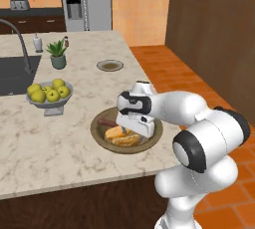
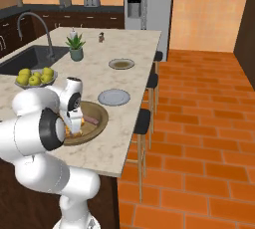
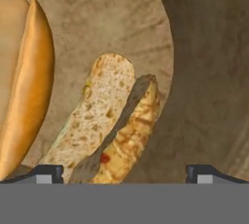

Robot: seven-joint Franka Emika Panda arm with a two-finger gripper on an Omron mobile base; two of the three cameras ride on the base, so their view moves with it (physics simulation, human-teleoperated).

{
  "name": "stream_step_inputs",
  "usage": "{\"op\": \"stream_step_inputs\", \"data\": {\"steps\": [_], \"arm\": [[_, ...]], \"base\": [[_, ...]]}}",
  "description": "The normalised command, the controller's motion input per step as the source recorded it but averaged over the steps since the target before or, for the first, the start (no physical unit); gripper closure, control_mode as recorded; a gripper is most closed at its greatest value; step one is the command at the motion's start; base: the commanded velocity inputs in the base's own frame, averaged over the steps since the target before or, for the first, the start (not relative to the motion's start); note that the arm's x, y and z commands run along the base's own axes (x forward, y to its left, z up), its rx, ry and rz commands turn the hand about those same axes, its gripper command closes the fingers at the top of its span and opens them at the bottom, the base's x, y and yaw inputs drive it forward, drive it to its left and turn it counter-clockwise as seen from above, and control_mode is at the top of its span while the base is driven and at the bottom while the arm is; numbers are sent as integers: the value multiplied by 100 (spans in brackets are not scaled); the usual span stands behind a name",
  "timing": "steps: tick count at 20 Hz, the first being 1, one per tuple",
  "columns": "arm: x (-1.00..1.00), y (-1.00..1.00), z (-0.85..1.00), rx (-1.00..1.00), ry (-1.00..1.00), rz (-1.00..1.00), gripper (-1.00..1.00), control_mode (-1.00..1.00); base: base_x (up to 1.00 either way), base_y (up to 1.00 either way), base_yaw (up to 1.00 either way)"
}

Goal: Place one bun and one sausage from the bowl on each plate.

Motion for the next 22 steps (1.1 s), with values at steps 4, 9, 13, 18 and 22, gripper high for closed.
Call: {"op": "stream_step_inputs", "data": {"steps": [4,9,13,18,22], "arm": [[13,5,-33,0,0,-3,-100,-100],[0,1,-29,0,0,-4,-100,-100],[0,2,-16,0,0,-2,-100,-100],[0,0,0,0,0,0,-100,-100],[0,0,0,0,0,0,100,-100]], "base": [[0,0,0],[0,0,0],[0,0,0],[0,0,0],[0,0,0]]}}
